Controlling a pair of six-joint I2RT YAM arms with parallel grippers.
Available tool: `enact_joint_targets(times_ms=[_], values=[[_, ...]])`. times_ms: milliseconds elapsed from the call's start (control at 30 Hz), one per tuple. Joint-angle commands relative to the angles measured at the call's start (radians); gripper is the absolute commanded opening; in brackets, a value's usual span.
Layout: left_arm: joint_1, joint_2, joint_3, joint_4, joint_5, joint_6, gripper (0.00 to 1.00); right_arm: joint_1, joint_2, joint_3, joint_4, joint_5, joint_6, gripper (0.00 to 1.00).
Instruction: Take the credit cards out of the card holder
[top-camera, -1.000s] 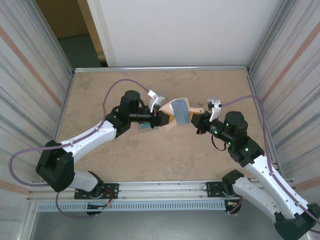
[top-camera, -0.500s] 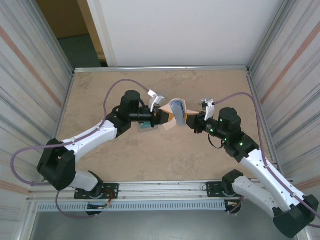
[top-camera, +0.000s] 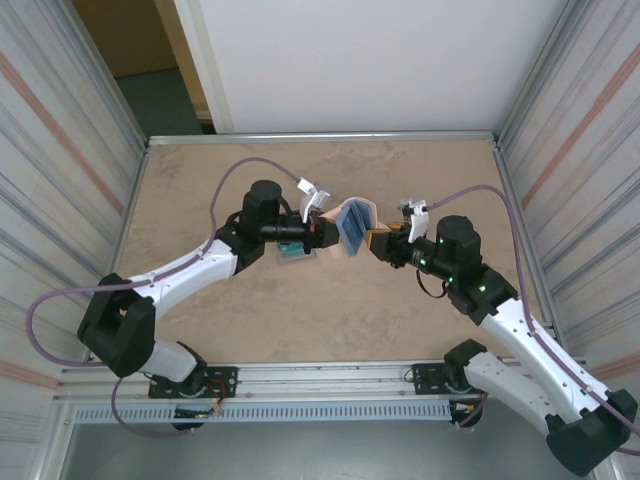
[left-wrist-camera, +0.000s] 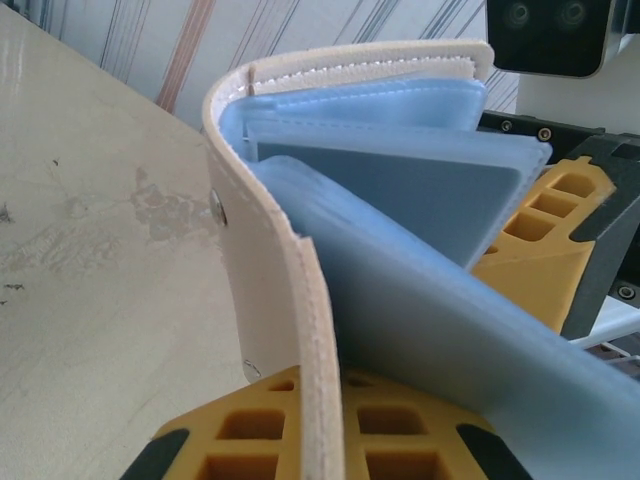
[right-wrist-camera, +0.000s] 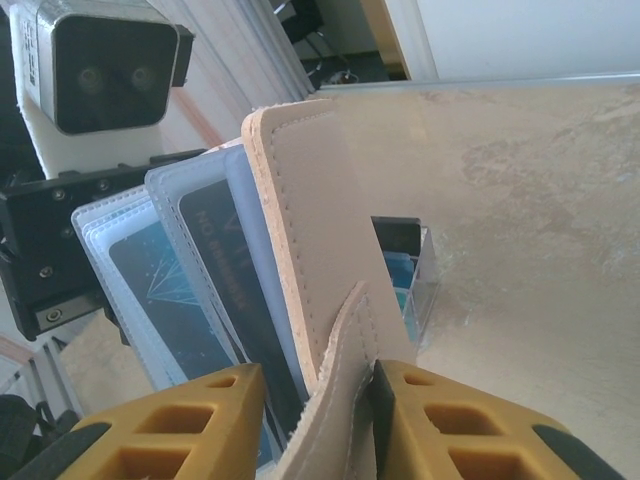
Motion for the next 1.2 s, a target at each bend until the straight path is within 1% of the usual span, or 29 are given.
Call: enact_joint_targets(times_ms=[0, 100, 133, 333, 600, 833, 1067, 1167], values=[[-0.001, -0.003, 0.002, 0.067, 0.064, -0.01, 0.01, -0.007, -0.011, 0.026, -0.016, 0.026, -0.019, 0.3], [-0.001, -0.001, 0.0, 0.063, 0.064, -0.01, 0.01, -0.008, -0.017, 0.026, -0.017, 0.034, -0.018, 0.16], [0.0, -0.002, 0.0, 0.063, 0.065, -0.01, 0.01, -0.008, -0.02, 0.027, -0.017, 0.034, -0.019, 0.13], [-0.002, 0.007, 0.0, 0.06, 0.063, -0.01, 0.01, -0.008, -0.042, 0.029, -0.01, 0.016, -0.007, 0.0], [-0.002, 0.037, 0.01, 0.065, 0.055, -0.012, 0.01, -0.001, -0.053, 0.045, 0.003, -0.063, 0.021, 0.0], [-0.002, 0.052, 0.012, 0.077, 0.064, -0.014, 0.01, 0.007, -0.076, 0.059, -0.015, -0.058, 0.011, 0.0], [-0.001, 0.066, 0.024, 0.076, 0.068, -0.014, 0.03, 0.02, -0.068, 0.083, -0.036, -0.046, -0.003, 0.0], [-0.001, 0.067, 0.026, 0.076, 0.071, -0.012, 0.03, 0.021, -0.065, 0.084, -0.034, -0.06, -0.006, 0.0]])
